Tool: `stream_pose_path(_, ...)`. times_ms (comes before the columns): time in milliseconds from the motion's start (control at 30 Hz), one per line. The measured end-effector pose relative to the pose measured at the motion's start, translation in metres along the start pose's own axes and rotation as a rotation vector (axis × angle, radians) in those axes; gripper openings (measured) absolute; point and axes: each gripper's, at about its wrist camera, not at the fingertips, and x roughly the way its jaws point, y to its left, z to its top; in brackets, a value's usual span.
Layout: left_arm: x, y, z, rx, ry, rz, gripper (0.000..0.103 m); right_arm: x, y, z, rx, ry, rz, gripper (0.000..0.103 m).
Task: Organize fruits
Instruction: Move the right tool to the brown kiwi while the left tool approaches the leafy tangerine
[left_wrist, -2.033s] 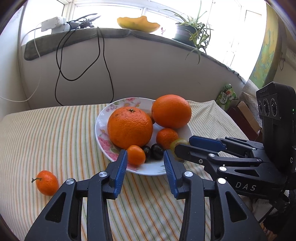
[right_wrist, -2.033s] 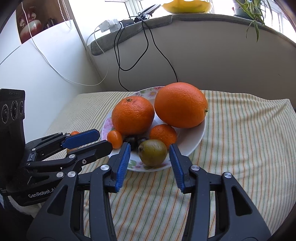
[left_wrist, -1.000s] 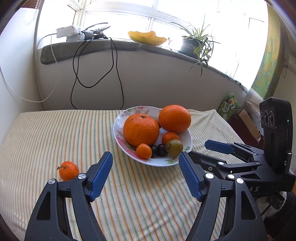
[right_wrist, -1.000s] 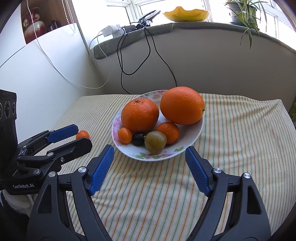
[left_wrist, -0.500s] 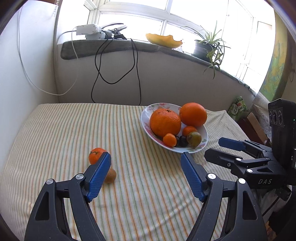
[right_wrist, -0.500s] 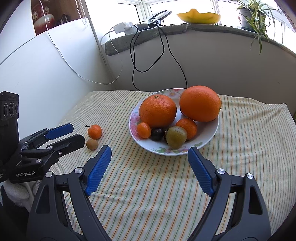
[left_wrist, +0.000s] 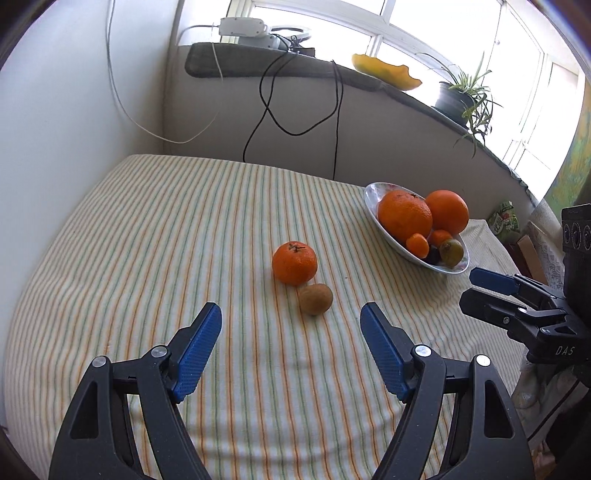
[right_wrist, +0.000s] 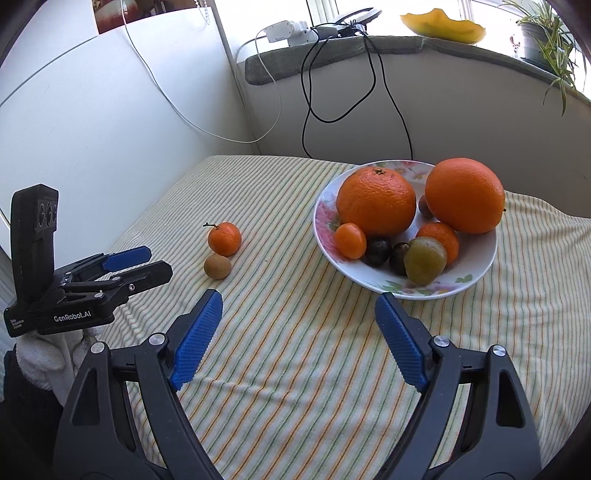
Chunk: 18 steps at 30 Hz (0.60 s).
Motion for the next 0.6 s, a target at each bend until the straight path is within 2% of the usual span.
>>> stream_pose_path(367,0.007,0.019,0.008,-0.063,-0.002,-0.054,0.074,0.025,0.043,0.0,-0.12,0.033,0.035,0.086)
stream_pose_path(600,0.023,0.021,0.016,-0.063,0.027,-0.119,0.063,0.045,0.063,0.003,-0.167,0.07,0.067,0.068)
